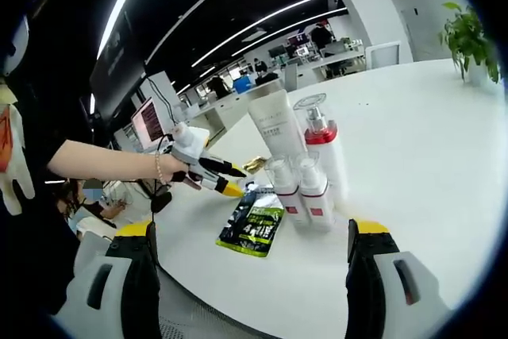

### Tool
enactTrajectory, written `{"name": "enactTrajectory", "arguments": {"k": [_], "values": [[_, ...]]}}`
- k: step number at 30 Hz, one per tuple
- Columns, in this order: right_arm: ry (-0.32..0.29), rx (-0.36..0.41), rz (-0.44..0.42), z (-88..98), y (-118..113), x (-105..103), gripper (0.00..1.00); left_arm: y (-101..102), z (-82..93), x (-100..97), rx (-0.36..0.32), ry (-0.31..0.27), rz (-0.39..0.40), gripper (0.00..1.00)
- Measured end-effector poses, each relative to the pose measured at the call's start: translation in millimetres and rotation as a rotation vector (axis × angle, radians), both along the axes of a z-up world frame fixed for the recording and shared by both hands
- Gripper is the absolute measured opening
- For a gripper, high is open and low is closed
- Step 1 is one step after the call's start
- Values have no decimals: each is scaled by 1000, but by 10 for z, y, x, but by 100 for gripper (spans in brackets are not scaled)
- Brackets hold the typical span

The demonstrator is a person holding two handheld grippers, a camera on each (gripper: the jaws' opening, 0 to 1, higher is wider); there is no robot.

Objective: Arrange the skincare products in the storage area until every visible bottle or jar stands upright without overlapping.

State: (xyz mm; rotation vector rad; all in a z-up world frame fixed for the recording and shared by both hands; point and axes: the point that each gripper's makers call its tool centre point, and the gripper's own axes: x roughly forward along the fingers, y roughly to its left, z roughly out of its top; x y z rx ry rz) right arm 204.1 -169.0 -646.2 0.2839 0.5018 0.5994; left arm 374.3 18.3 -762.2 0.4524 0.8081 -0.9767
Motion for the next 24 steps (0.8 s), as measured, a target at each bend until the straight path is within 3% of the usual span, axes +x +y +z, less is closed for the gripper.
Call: {"name": "enactTrajectory", "arguments": {"k": [6,12,24], "values": [[0,0,2,6,6,-4,100,26,3,-13,-4,-9,16,38],[-3,-1,10,9,24,-11,100,187,17,-66,1,-19,33,38],[-3,-4,44,-1,90,-25,100,323,320,-173,-32,-77,65,38]]}}
